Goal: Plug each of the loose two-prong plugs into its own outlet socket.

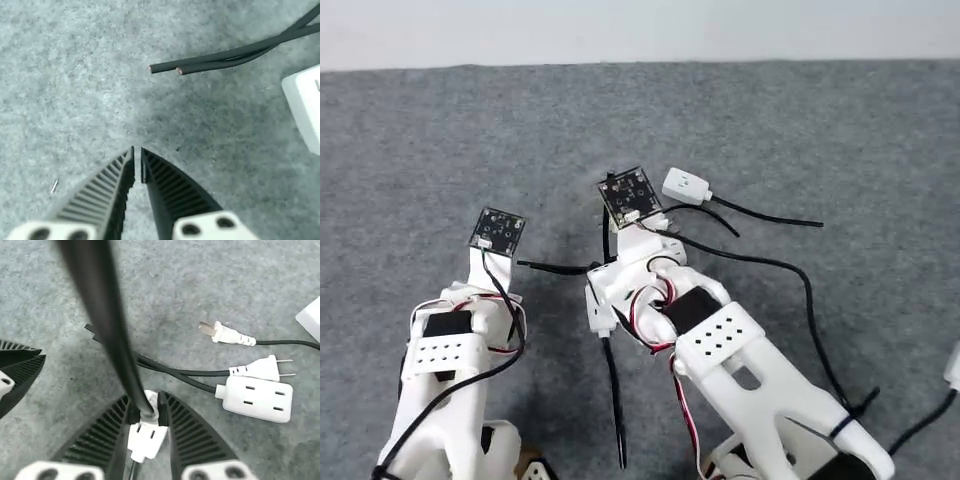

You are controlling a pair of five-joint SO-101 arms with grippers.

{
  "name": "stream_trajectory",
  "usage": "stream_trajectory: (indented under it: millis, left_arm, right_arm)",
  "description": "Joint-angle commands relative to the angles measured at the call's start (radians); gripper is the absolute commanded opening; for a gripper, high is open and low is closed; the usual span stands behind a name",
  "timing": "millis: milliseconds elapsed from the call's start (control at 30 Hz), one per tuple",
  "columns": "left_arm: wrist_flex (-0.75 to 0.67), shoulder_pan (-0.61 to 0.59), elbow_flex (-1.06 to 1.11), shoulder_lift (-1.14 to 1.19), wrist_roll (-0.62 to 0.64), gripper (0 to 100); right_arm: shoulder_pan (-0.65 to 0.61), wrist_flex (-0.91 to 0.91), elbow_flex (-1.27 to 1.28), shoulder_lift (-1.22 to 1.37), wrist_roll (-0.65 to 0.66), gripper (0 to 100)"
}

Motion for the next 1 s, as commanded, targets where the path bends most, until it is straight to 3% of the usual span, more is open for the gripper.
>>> stream_trajectory:
  millis: [0, 300, 967]
  left_arm:
    - [-0.023, -0.003, -0.007, -0.025, 0.006, 1]
    - [-0.021, -0.003, -0.007, -0.025, 0.005, 1]
    - [0.0, -0.003, -0.01, -0.026, -0.032, 1]
  right_arm:
    - [0.007, -0.039, -0.009, -0.028, -0.012, 0.8]
    - [0.01, -0.102, -0.044, 0.136, -0.014, 0.8]
    - [0.042, -0.128, -0.044, 0.156, 0.018, 0.8]
